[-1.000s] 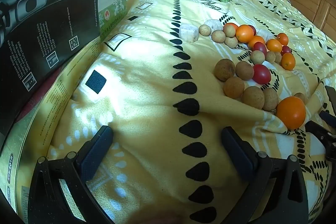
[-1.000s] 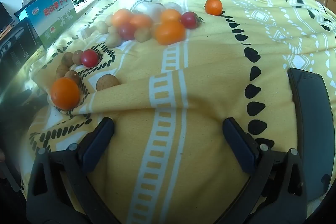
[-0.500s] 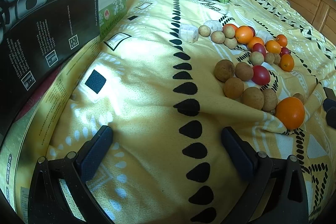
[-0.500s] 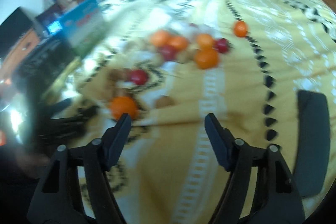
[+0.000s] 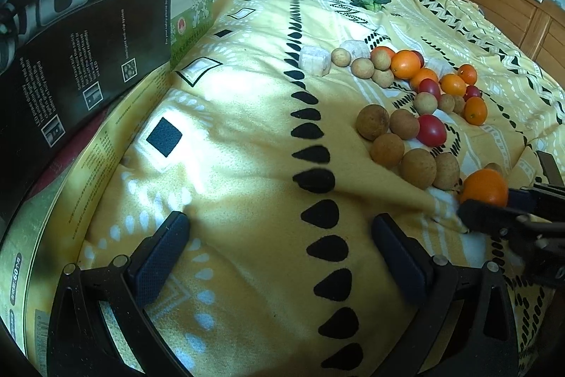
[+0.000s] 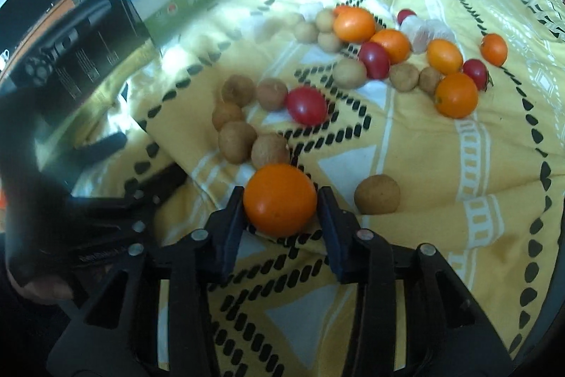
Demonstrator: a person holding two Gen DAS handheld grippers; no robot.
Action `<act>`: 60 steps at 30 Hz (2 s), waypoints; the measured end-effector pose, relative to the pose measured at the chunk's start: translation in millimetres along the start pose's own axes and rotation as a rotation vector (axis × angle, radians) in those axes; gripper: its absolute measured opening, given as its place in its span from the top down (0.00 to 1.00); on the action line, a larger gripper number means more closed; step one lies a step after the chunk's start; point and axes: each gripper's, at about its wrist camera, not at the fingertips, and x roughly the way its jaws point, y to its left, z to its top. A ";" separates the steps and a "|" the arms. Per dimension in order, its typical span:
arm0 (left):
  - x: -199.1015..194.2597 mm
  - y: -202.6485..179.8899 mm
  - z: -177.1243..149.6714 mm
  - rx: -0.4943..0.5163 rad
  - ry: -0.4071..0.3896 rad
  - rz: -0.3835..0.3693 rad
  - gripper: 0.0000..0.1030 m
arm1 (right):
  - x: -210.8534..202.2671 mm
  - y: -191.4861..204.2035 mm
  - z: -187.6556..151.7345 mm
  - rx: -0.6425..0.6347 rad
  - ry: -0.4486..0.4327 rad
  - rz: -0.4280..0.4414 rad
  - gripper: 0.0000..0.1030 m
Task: Organize fruits
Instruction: 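Grasp the large orange with the right gripper while the left gripper grasps a brown kiwi, then carry the orange and kiwi in both grippers over to the steel bowl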
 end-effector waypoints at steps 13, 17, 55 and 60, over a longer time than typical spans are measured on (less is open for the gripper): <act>-56.3 -33.3 38.1 0.122 -0.052 -0.234 0.47 | -58.1 -103.4 -46.0 0.297 -0.160 -0.076 0.64; -20.4 -58.5 46.2 0.161 0.083 -0.244 0.73 | -48.1 -109.3 -55.4 0.344 -0.157 -0.051 0.63; -51.5 -49.5 52.3 0.109 -0.036 -0.269 0.75 | -50.7 -93.1 -51.8 0.273 -0.177 -0.067 0.64; -97.4 -22.2 65.4 0.087 -0.127 -0.240 0.75 | -65.3 -62.0 -44.0 0.154 -0.198 -0.067 0.64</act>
